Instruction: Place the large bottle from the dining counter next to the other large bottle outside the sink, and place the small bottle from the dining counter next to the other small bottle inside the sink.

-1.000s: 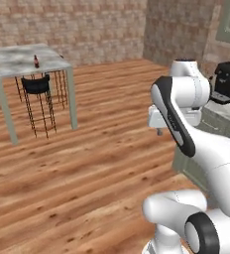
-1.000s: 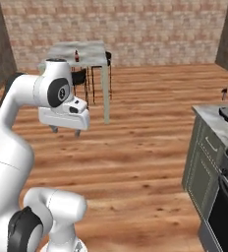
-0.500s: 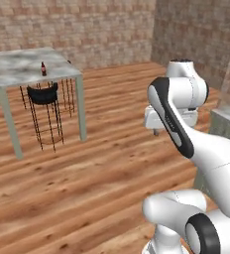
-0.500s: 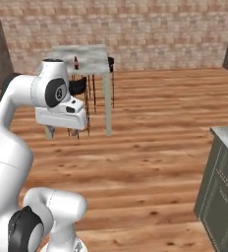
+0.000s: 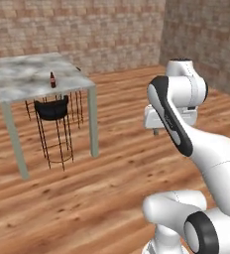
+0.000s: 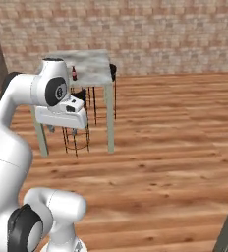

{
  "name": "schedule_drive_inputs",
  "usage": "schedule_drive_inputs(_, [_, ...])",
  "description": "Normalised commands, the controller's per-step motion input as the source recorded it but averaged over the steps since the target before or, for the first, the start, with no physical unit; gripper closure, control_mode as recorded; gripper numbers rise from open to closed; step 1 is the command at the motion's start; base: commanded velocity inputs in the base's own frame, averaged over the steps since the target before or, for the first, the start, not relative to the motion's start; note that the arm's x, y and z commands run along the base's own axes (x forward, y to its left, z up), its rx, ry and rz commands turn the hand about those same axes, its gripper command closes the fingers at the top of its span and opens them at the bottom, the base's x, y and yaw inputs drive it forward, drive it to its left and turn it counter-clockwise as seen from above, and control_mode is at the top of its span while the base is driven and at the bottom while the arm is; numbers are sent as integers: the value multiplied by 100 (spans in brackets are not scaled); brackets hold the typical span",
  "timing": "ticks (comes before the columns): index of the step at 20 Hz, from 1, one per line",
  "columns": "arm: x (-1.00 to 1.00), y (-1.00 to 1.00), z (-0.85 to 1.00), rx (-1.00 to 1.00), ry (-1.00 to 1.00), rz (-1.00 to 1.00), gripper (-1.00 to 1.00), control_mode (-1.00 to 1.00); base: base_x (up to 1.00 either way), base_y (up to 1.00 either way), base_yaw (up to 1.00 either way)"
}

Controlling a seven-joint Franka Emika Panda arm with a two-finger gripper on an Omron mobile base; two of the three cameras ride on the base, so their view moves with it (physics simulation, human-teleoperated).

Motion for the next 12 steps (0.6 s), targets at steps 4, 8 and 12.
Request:
schedule_drive_inputs(4, [0, 0, 0, 0, 0, 0, -100, 100, 97, 53, 5])
schedule_drive_inputs(8, [0, 0, 0, 0, 0, 0, -100, 100, 89, 42, 11])
schedule_drive_inputs(12, [0, 0, 0, 0, 0, 0, -100, 100, 88, 34, 14])
